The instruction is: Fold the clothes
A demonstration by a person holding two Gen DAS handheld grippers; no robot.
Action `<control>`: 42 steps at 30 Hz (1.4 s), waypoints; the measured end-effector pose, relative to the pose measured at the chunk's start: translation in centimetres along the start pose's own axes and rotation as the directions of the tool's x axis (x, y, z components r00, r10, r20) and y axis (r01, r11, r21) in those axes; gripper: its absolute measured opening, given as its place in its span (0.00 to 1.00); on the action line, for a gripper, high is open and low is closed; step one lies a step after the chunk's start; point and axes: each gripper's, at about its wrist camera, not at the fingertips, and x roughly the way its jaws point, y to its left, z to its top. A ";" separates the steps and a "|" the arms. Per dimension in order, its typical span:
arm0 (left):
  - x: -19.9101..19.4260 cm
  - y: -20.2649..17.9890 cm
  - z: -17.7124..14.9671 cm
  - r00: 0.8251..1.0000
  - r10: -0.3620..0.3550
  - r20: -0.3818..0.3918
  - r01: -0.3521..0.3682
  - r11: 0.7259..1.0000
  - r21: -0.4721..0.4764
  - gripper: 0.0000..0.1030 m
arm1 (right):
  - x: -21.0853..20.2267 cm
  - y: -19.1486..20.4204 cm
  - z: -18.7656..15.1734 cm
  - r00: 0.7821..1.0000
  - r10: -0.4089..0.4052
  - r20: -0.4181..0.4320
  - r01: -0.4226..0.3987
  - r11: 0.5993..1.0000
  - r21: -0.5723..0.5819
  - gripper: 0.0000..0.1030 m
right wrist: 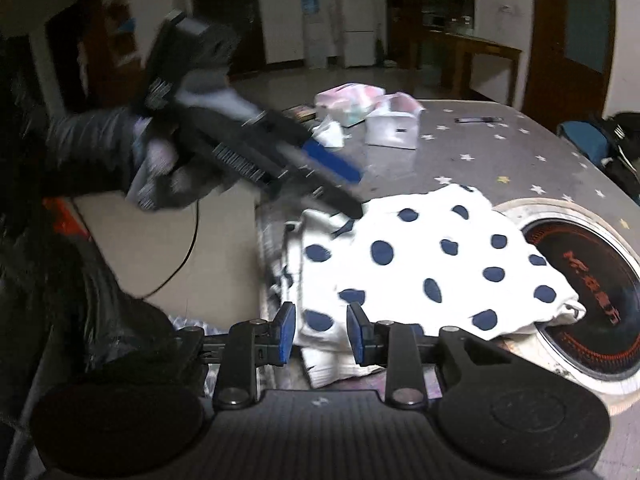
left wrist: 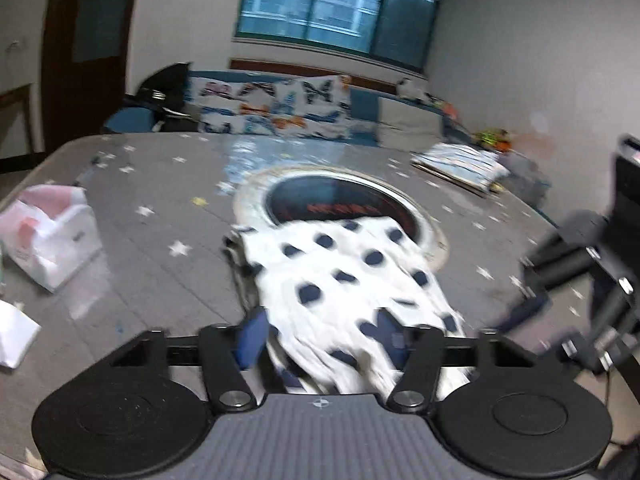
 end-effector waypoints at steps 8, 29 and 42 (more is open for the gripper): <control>0.2 -1.6 -2.4 0.996 -0.068 -0.066 0.074 0.993 0.097 0.39 | 1.9 -1.4 -0.4 0.999 -0.018 -0.035 0.021 0.997 0.076 0.27; 2.1 -3.5 -1.2 0.986 -0.159 -0.048 0.162 0.985 0.066 0.43 | 4.5 -13.7 0.8 0.951 -0.311 0.006 0.283 0.873 0.397 0.35; 1.9 -3.5 -1.5 0.984 -0.168 -0.060 0.170 0.985 0.038 0.46 | 6.2 -16.0 2.8 0.936 -0.353 0.004 0.325 0.864 0.385 0.35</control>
